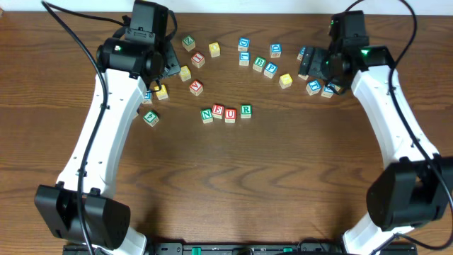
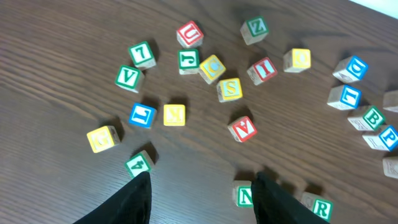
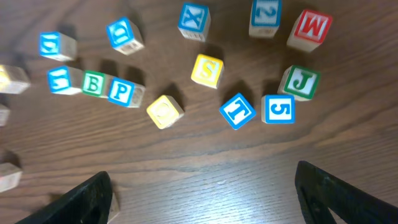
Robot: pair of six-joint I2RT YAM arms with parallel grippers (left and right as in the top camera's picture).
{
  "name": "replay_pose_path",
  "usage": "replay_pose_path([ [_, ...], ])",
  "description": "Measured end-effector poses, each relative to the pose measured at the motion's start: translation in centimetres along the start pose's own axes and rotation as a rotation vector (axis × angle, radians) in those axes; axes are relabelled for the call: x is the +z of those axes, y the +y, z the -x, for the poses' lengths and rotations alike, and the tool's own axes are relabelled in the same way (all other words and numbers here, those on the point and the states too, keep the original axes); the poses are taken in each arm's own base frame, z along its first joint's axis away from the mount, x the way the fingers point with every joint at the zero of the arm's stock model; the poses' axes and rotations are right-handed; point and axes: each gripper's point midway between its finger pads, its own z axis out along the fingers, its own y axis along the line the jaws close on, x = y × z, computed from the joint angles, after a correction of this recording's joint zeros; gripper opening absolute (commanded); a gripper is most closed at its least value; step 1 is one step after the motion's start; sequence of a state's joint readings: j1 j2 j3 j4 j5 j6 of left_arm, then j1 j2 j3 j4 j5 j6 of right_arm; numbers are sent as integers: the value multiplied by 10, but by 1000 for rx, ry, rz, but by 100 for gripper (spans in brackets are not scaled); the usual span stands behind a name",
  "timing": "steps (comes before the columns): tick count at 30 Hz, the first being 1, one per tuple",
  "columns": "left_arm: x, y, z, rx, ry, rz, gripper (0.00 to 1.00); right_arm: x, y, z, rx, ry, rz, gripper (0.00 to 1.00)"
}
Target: Spell out NEURIPS
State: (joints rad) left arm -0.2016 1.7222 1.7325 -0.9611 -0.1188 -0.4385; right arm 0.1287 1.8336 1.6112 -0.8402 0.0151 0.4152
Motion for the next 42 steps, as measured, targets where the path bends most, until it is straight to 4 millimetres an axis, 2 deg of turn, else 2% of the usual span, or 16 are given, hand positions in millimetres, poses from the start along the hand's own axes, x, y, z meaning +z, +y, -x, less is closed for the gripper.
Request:
replay_pose_path([
  [6, 2, 18, 8, -39, -10, 32, 52, 3, 0, -1, 4, 7, -3, 87],
  [16, 6, 60, 19, -119, -6, 95, 52, 3, -1, -3, 7, 16, -7, 84],
  [26, 7, 83, 24, -145, -4, 127, 53, 3, -1, -3, 46, 13, -6, 81],
  [42, 7, 87, 25, -158, -4, 132, 53, 3, 0, 0, 61, 3, 0, 83],
])
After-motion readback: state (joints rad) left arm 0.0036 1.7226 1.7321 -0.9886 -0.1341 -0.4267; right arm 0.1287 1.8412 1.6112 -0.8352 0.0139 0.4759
